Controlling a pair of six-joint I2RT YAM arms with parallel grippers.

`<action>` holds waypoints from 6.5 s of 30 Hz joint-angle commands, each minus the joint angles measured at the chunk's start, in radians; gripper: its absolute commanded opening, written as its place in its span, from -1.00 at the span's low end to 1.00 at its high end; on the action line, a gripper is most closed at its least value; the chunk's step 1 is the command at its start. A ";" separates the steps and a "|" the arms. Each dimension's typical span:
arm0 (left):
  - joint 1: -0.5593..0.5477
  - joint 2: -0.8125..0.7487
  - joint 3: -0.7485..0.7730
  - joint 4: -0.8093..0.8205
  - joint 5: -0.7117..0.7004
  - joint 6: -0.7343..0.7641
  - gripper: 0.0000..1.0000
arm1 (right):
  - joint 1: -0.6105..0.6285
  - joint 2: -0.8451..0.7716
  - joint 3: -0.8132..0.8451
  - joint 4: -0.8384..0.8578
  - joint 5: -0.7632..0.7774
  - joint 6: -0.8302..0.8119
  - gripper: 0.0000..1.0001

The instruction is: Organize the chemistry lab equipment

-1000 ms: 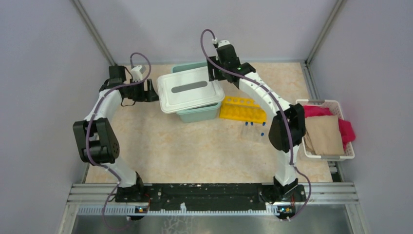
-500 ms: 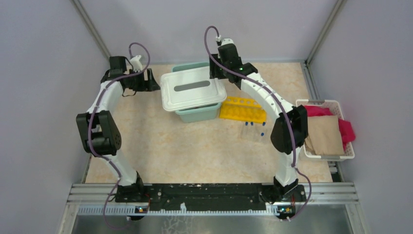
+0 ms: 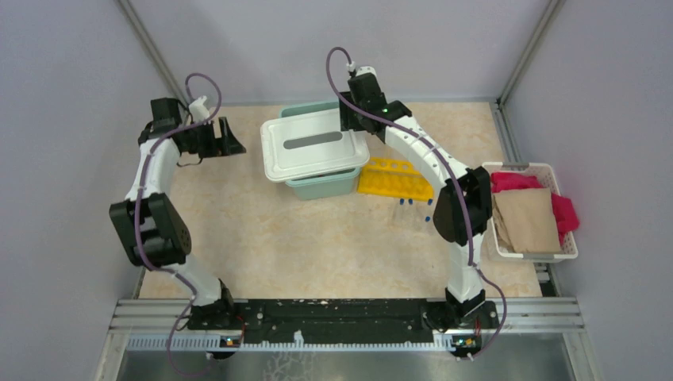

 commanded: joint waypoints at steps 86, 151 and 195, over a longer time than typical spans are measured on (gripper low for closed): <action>-0.190 -0.200 -0.308 0.224 -0.247 0.045 0.75 | -0.093 0.268 0.414 0.030 -0.252 0.033 0.36; -0.298 0.228 0.177 0.315 -0.407 0.010 0.66 | 0.028 -0.408 -0.447 0.131 -0.382 0.172 0.14; -0.272 -0.104 -0.159 0.250 -0.193 -0.107 0.75 | -0.034 -0.108 -0.258 0.158 -0.144 0.326 -0.21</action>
